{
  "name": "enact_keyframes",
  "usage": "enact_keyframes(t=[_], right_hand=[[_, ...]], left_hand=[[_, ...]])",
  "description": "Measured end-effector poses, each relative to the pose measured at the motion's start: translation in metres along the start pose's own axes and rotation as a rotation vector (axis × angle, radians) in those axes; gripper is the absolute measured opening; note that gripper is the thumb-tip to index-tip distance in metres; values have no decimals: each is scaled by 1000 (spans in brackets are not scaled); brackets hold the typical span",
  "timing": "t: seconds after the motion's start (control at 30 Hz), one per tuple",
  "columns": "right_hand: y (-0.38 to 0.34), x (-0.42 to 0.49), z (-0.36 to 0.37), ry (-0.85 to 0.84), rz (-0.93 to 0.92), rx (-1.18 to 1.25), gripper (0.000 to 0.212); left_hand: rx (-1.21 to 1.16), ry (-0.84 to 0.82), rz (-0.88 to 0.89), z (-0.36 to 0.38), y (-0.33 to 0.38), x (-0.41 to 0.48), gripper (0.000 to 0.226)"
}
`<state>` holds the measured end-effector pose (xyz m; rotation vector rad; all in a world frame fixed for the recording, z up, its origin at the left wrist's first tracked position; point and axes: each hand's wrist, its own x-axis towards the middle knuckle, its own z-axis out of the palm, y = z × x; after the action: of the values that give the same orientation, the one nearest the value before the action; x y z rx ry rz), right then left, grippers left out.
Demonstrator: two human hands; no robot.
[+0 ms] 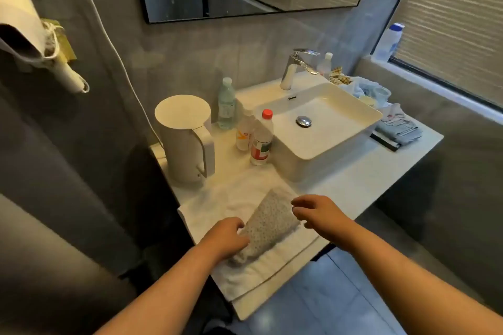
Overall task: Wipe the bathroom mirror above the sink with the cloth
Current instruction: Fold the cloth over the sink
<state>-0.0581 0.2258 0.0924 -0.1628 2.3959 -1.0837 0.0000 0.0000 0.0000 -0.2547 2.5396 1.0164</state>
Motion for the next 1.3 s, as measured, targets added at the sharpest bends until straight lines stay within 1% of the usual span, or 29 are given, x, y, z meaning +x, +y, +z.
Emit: enact_keyframes(t=[0.03,0.1,0.17,0.23,0.3,0.37,0.43,0.53,0.6,0.63,0.7,0.73,0.8,0.87,0.93,0.97,1.0,1.03,1.07,1.1,1.13,1.2,1.27,1.3], right_hand=[[4,3,7,2,50,65,35],[7,4,20,-7,134,115,29],[13,7,32,-14,191,115,26],[20,13,42,-10,233,69,29],[21,17,51,-42,247,13,35],[23,21,57,-71,259,-10,39],[24,22,62,-81,253,-53,41],[22,26,63,-68,194,-168,48],[13,27,61,-55,114,-241,53],[8,28,60,-39,70,-258,50],[-3,31,58,9,-14,-264,24],[-8,32,56,38,-19,-259,15],[-19,31,50,83,9,-181,19],[-32,30,41,127,-21,-122,21],[-51,24,32,175,-81,-83,17],[-60,22,27,201,-108,-58,15],[-72,18,22,232,-130,-29,13],[-81,14,18,265,-141,16,11],[-91,10,14,290,-144,90,10],[-102,7,10,302,-141,194,10],[-112,3,7,296,-134,308,11],[-130,-1,2,271,-121,473,13],[-143,-5,-3,292,-117,508,11],[-148,-6,-6,318,-122,484,11]], left_hand=[[39,-26,-9,3,-1,2,47],[84,-78,-11,12,-4,8,49],[162,-113,17,19,-5,13,54],[308,-121,64,27,-12,21,55],[398,-135,85,32,-19,26,49],[409,-164,83,32,-23,30,36],[302,-140,51,24,-18,30,26],[-24,-123,48,3,-2,31,5],[-298,-163,63,-12,14,29,12],[-412,-174,67,-20,22,26,14],[-551,-162,73,-37,37,23,18],[-597,-154,78,-46,44,22,21],[-669,-118,92,-64,53,19,22],[-757,-31,89,-82,59,17,19],[-915,54,76,-100,64,14,18],[-1032,74,67,-109,68,12,16],[-1195,59,63,-117,71,9,12],[-1390,10,59,-125,75,7,11],[-1586,-71,58,-133,79,3,20],[-1728,-162,50,-139,82,-1,34],[-1765,-230,51,-144,87,-5,43],[-1613,-317,91,-148,96,-16,46],[-1432,-334,139,-146,105,-23,44],[-1372,-311,172,-146,110,-26,46]])
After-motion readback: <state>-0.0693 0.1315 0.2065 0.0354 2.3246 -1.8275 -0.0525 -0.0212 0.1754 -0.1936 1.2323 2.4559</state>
